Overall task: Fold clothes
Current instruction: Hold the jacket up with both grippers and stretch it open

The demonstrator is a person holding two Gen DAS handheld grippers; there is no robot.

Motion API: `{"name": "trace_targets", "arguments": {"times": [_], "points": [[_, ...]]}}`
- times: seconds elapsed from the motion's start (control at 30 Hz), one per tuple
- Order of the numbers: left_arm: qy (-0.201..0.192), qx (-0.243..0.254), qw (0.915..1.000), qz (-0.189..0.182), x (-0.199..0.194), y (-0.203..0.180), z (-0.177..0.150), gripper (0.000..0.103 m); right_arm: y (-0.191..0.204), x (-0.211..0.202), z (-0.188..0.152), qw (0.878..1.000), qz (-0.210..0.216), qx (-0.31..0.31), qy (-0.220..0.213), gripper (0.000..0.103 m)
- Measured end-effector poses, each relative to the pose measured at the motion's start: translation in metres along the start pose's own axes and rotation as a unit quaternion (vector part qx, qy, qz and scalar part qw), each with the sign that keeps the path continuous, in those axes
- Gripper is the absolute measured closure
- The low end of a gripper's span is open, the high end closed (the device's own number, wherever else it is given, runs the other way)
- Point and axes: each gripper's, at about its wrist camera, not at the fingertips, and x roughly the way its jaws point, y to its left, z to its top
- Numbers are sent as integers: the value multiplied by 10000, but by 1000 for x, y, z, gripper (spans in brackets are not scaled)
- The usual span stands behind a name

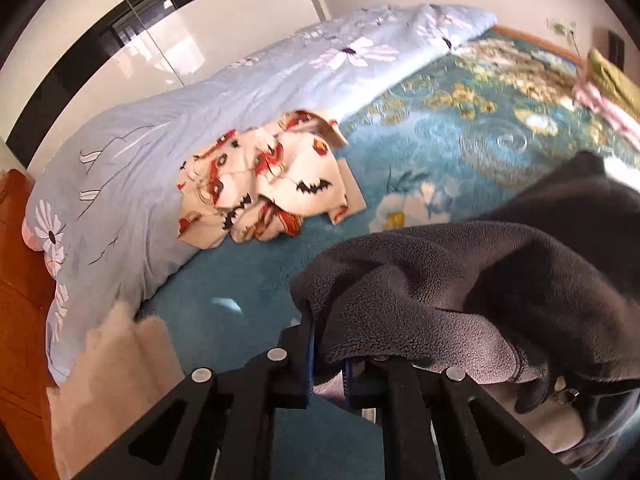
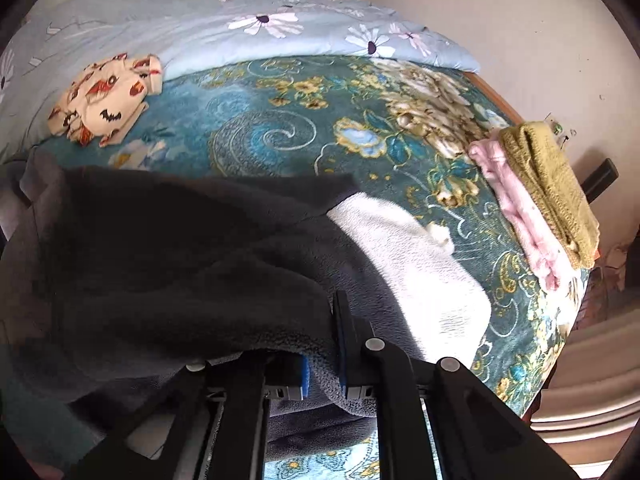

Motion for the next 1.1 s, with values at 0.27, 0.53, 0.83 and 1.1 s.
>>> {"name": "trace_targets", "arguments": {"times": [0.27,0.53,0.83,1.1], "points": [[-1272,-591,9882,-615,-98,30,65,92,-71,-99,20,9884,-418,973,-1086,96],[-2983,-425,9489,-937,-247,66,102,92,-128,-249,20,9482,-489,1942,-2465,96],[-3568,-641,9218,-1377,-322,129,60,92,-104,-368,-18,9178,-898,1566,-3536,96],[-3386,-556,9034,-2571,-351,174,60,92,-101,-431,-61,9030,-449,1653,-3940,96]]}}
